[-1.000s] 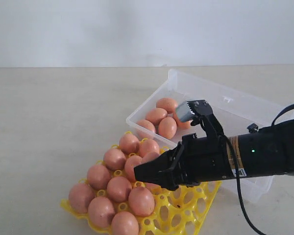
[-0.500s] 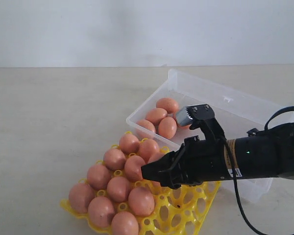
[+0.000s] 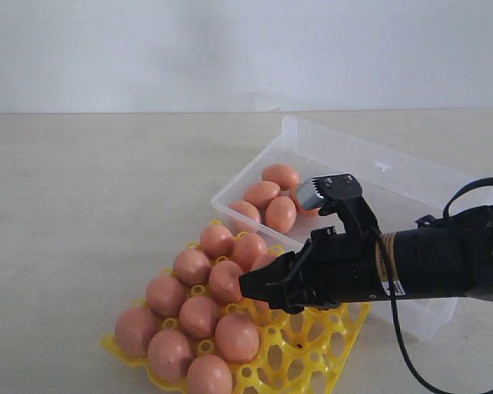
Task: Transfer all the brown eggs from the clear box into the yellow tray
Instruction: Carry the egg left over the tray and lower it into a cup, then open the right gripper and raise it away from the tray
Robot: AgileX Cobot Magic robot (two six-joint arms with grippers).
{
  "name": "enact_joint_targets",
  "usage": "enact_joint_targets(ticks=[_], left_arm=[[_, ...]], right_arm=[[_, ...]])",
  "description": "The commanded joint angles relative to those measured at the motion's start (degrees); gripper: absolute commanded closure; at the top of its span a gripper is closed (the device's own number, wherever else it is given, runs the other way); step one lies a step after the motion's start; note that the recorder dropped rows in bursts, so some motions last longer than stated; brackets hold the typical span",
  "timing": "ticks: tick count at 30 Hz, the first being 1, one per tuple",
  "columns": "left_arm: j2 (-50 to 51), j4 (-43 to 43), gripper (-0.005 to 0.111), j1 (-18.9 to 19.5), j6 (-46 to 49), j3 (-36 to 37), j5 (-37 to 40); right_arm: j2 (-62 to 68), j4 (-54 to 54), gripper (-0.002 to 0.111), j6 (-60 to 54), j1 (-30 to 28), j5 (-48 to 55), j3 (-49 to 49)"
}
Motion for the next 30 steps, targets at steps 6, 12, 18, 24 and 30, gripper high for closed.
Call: enact_joint_targets(ticks=[6, 12, 18, 24, 30], left_arm=[[-0.2, 0.2, 0.103, -0.3, 0.0, 0.2, -0.2], [-0.2, 0.2, 0.103, -0.3, 0.0, 0.2, -0.2], [-0.2, 0.2, 0.103, -0.3, 0.0, 0.2, -0.2], [-0.2, 0.2, 0.103, -0.3, 0.0, 0.2, -0.3], [-0.2, 0.2, 0.103, -0.3, 0.0, 0.2, -0.3]], right_arm=[[0.0, 0.4, 0.066, -0.7, 0.0, 0.1, -0.1], [0.0, 0.4, 0.053, -0.4, 0.0, 0.3, -0.1], [0.0, 0.4, 0.053, -0.4, 0.0, 0.3, -0.1], [-0.3, 0.4, 0.057, 1.8, 0.0, -1.6, -0.1], [-4.4, 0.8, 0.107, 1.9, 0.0, -5.4, -0.1]])
